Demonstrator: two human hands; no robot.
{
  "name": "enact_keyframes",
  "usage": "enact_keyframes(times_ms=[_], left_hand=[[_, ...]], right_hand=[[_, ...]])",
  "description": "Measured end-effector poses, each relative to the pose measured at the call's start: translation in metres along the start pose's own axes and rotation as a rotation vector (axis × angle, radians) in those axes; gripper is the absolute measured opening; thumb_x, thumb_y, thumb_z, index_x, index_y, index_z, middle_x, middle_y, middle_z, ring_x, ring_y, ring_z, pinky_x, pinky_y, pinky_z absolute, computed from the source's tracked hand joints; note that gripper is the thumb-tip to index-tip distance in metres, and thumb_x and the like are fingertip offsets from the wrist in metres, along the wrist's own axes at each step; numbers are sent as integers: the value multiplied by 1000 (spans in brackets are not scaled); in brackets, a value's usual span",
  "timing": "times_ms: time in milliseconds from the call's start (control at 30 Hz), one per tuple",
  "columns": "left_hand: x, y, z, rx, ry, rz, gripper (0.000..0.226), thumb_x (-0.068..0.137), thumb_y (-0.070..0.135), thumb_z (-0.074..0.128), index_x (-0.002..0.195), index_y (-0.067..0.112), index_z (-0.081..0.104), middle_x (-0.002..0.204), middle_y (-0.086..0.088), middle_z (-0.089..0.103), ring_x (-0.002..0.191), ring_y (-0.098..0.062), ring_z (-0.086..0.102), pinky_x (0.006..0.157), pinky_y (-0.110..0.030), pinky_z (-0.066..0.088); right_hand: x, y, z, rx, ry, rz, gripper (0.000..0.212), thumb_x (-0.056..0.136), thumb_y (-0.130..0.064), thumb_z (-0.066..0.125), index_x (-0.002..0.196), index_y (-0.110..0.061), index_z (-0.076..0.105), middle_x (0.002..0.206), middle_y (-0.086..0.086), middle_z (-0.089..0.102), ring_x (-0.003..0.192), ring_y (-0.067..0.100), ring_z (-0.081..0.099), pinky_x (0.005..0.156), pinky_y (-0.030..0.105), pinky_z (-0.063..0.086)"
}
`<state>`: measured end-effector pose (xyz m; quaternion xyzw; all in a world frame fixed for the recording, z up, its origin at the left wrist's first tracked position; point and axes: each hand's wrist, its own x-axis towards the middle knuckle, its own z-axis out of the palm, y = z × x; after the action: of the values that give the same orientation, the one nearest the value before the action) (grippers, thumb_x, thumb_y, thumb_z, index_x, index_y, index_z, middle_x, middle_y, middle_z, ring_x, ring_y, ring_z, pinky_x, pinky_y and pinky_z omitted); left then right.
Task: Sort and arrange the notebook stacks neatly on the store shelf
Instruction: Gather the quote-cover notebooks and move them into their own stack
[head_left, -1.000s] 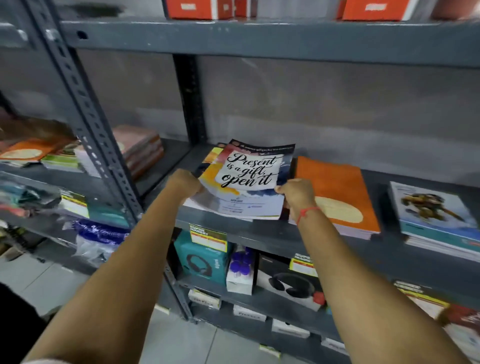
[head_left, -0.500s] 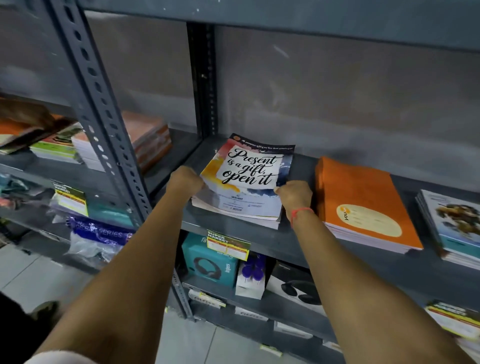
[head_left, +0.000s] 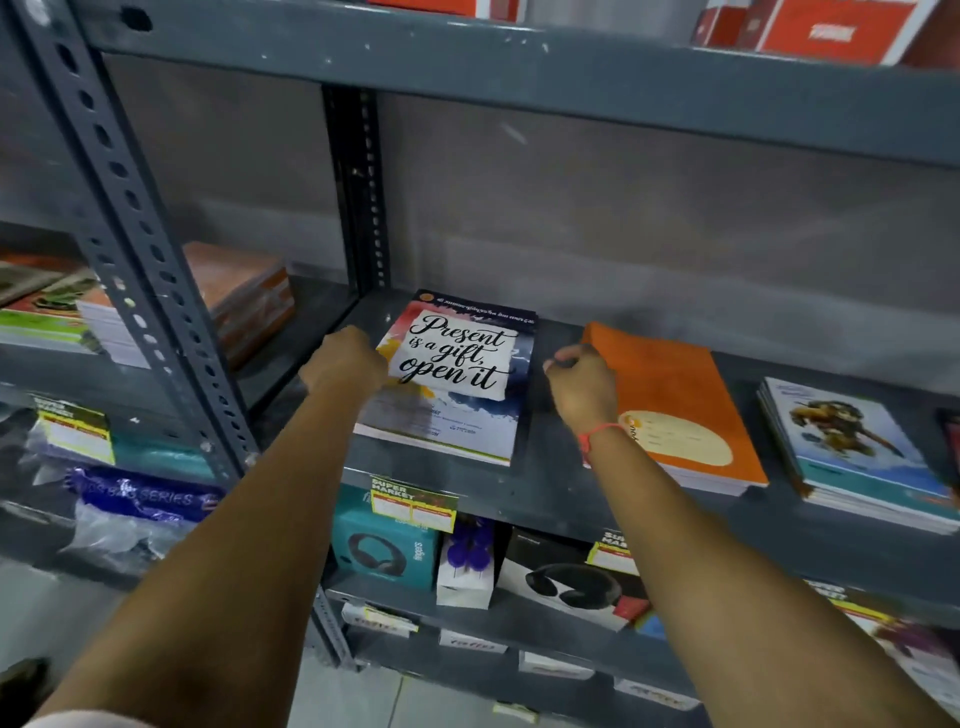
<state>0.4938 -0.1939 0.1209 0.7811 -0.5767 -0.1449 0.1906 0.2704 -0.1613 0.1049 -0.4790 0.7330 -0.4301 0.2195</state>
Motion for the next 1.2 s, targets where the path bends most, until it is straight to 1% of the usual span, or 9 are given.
enact_keyframes(times_ms=[67,200,367,500,633,767,933,1100,1200], left_hand=[[-9,29,3,-52,35,75,20,80,5,45,90,0,61,108,-25,64,99,-40,60,86,-45,48],[-44,106,24,-98,51,261,27,87,14,46,105,1,62,112,-22,63,103,-39,59,82,-40,48],[-105,209,70,-316,-205,448,25,85,10,50,102,3,66,108,-19,67,101,-35,61,81,-34,49],[-172,288,117,-362,-395,543,24,85,11,53,102,4,68,82,-5,66,79,-17,56,61,-19,48],[-254,358,185,-435,-642,596,25,82,8,55,102,4,68,95,-13,64,88,-20,58,89,-35,52],[-328,398,244,-232,-854,730,19,85,11,54,84,-6,63,85,-29,60,84,-32,58,67,-35,47],[-362,424,296,-93,-771,679,38,91,21,48,119,-4,49,123,-23,57,109,-35,56,88,-38,48],[-359,441,308,-89,-615,541,35,87,11,45,120,-1,49,124,-22,57,111,-36,55,88,-40,48],[-355,447,310,-163,-611,418,32,87,1,40,116,-7,52,123,-27,57,111,-38,56,88,-41,49]], right_hand=[[5,5,-25,9,72,-15,27,88,-15,51,111,-7,62,118,15,65,109,31,59,86,29,45],[11,32,-84,-101,223,-60,31,89,-17,46,118,-13,59,116,16,66,106,34,60,74,27,40],[12,84,-167,-171,410,-19,29,90,-19,46,114,-16,62,112,18,68,103,38,61,71,31,43],[18,140,-247,-190,475,130,28,89,-16,46,111,-16,64,115,19,67,103,38,61,77,36,48],[18,212,-332,-280,472,294,32,90,-14,43,114,-11,63,120,22,63,109,39,59,85,38,48],[4,285,-398,-389,329,529,33,89,-15,46,117,-1,57,127,25,56,115,39,54,94,40,44],[-9,342,-442,-523,241,654,36,91,-18,41,122,-7,54,130,21,53,116,39,52,97,43,44],[1,362,-460,-433,289,656,36,90,-10,39,122,-4,54,131,24,52,121,37,47,98,38,40],[4,375,-480,-312,313,715,35,90,-8,43,120,6,56,124,24,58,116,38,53,88,35,46]])
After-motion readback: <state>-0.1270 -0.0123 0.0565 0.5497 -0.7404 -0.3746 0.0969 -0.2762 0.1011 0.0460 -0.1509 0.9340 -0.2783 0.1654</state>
